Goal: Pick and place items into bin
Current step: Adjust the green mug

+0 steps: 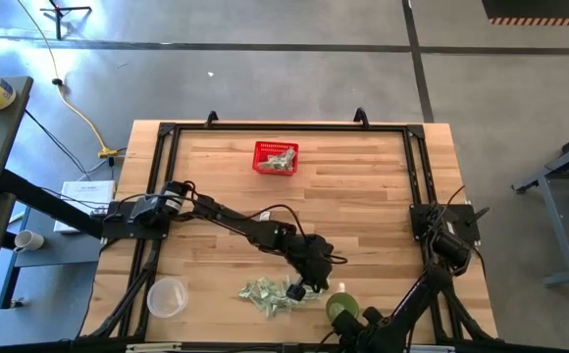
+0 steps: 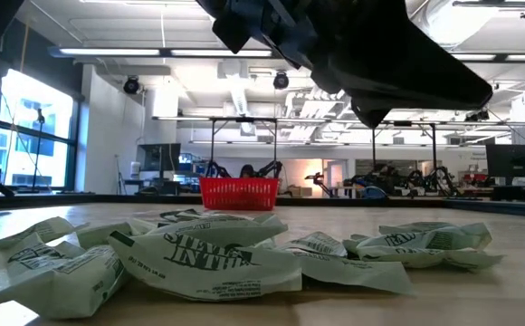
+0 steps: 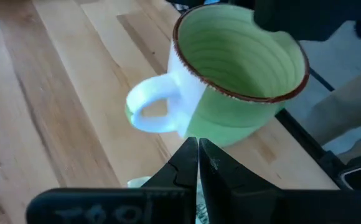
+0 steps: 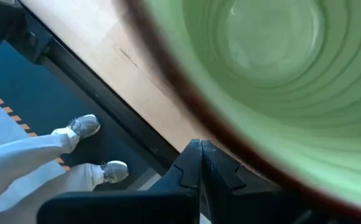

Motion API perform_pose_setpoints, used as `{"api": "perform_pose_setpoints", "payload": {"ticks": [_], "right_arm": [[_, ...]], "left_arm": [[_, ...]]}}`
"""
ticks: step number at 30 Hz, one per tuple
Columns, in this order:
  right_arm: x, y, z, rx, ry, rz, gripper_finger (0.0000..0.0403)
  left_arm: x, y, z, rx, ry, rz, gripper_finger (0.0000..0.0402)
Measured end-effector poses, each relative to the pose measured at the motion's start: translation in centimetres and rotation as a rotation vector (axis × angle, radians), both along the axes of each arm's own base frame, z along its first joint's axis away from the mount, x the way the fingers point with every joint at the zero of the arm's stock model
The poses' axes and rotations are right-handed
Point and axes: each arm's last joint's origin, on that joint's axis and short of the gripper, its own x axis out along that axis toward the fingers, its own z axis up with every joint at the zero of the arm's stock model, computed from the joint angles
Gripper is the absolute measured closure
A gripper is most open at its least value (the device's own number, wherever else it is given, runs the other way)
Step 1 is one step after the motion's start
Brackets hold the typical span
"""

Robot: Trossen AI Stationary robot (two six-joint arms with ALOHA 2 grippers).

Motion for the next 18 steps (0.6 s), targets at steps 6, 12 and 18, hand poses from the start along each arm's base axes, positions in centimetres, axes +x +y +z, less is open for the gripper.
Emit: {"api": "perform_pose_setpoints", "payload": {"ticks": [6,12,18], "right_arm": [[0.0,0.1,-0.3,0.004,0.01,0.001,0.0402],[-0.1,-0.1,-0.3,-0.018,0.023,-0.001,0.0402],[-0.1,-0.6,-0.4,-0.051,0.048,-0.002,0.0402]], "left_arm": [[0.2,-0.7,0.6,-0.057,-0.051,-0.028,0.0348],[0.3,-1.2,0.8,-0.09,-0.077,-0.029,0.0348],[0.4,-1.2,0.5,-0.09,-0.07,-0.025,0.0348]]}}
